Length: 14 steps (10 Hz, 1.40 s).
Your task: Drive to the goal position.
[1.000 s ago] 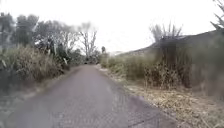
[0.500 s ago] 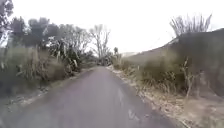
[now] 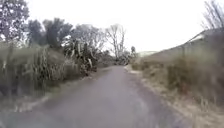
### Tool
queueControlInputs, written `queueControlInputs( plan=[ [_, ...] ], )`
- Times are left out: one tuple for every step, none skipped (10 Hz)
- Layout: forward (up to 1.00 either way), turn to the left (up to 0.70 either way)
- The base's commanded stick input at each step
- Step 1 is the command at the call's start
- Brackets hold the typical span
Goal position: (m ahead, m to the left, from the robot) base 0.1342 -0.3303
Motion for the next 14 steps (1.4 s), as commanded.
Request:
queueControlInputs(
  plan=[
    [0.66, 0.00],
    [0.62, 0.00],
    [0.57, 0.00],
    [0.52, 0.00],
    [0.47, 0.00],
    [0.43, 0.00],
    [0.38, 0.00],
    [0.33, 0.00],
    [0.28, 0.00],
    [0.24, 0.00],
    [0.19, 0.00],
    [0.14, 0.00],
    [0.09, 0.00],
    [0.04, 0.00]
  ],
)
